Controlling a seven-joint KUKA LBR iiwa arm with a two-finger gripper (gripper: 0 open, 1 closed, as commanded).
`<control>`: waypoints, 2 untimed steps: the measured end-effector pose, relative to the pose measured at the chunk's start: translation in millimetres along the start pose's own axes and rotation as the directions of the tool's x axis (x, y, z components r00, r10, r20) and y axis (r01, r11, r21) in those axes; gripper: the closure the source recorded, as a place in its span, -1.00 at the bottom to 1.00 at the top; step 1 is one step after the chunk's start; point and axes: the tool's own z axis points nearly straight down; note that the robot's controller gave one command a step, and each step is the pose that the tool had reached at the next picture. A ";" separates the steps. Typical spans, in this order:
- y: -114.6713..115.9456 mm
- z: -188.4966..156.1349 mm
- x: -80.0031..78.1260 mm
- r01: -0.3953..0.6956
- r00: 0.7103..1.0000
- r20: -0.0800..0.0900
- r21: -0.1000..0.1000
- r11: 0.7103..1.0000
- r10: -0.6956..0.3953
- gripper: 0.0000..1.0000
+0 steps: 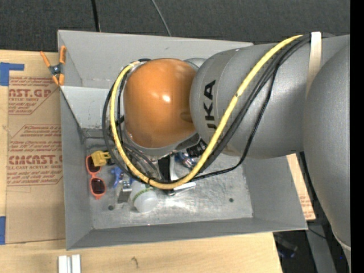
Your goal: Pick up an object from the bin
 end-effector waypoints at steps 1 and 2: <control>-1.3 -4.2 -2.1 -0.002 1.000 0.008 -0.002 1.000 0.003 -1.00; -38.2 70.4 -28.3 -0.027 1.000 0.012 -0.004 1.000 0.027 -1.00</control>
Offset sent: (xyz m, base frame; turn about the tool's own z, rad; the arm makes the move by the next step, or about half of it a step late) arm 0.0531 -0.0795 -0.1521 0.0579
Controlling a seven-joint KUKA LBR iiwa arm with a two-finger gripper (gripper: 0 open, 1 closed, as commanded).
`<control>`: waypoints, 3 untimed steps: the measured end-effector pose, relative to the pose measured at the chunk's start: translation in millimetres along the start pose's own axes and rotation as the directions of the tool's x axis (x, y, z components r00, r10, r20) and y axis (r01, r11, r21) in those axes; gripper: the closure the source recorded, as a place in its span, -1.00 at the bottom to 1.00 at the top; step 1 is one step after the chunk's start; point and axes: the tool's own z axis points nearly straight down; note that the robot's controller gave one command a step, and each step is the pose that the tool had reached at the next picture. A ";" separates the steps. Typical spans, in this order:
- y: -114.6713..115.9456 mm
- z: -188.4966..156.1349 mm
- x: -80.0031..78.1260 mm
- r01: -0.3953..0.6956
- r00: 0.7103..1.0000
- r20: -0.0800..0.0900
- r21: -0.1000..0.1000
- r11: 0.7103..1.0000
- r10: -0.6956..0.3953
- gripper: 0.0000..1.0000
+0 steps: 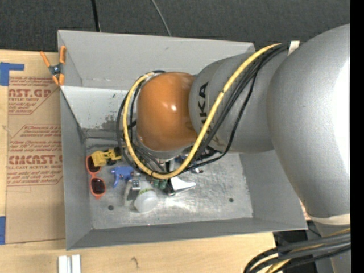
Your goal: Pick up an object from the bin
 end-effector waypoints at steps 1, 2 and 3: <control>-28.9 73.9 -36.8 0.052 0.999 0.000 0.001 0.999 -0.052 -1.00; -28.1 70.5 -34.1 0.054 0.999 -0.002 0.002 0.999 -0.054 -1.00; -33.6 77.3 -28.0 -0.135 0.991 -0.004 0.003 0.991 0.135 -1.00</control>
Offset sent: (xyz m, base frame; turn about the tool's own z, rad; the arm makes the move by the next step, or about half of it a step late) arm 0.0269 -0.0297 -0.0815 0.1429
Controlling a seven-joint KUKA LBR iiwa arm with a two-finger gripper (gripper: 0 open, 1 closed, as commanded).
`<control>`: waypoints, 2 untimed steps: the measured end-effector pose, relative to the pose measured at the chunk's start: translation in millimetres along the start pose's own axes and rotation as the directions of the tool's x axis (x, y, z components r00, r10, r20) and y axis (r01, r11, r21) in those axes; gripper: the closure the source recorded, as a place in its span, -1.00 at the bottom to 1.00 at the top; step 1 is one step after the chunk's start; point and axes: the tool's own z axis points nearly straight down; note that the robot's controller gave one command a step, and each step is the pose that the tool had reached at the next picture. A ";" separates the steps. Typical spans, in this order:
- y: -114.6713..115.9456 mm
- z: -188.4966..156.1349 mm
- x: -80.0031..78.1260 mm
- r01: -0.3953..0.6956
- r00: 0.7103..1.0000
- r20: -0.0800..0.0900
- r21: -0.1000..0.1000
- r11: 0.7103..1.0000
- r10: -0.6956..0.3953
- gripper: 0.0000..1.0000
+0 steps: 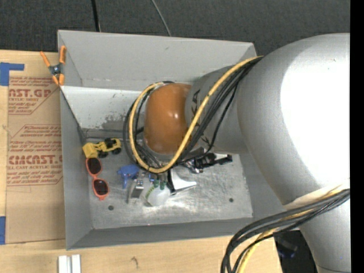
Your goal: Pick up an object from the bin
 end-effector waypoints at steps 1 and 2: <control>-9.7 -3.1 20.8 0.067 0.998 0.008 -0.015 0.998 -0.067 1.00; -9.7 -3.1 20.8 0.068 0.998 0.008 -0.015 0.998 -0.067 1.00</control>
Offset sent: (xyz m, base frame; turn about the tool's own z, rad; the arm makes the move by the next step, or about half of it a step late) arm 0.0000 0.0000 0.0000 0.0000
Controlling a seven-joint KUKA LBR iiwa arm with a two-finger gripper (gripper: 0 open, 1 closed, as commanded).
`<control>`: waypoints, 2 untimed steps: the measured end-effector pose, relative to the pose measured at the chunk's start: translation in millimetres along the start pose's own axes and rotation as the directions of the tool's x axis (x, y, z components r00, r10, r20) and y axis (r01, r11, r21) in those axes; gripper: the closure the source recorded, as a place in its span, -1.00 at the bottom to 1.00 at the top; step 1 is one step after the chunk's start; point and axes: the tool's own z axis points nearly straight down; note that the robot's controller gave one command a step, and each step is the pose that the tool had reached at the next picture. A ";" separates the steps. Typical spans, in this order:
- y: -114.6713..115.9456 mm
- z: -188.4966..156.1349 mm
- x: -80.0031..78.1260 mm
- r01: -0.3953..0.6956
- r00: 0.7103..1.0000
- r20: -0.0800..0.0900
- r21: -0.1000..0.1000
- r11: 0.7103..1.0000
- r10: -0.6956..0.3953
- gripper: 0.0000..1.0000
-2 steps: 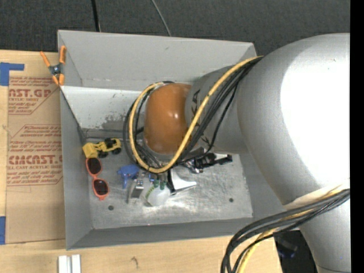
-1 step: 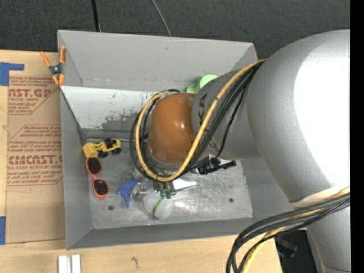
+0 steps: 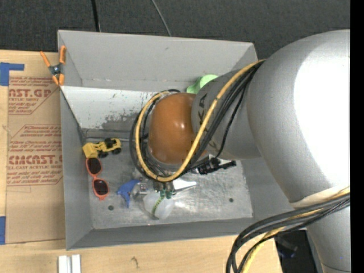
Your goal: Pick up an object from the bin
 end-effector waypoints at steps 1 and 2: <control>0.6 -0.9 0.3 0.000 1.000 -0.003 0.002 1.000 0.000 1.00; 0.1 -4.9 1.8 0.003 1.000 -0.008 0.008 1.000 -0.002 1.00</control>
Offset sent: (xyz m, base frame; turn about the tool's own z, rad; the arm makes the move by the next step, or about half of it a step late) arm 0.0001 0.0001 0.0288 -0.0001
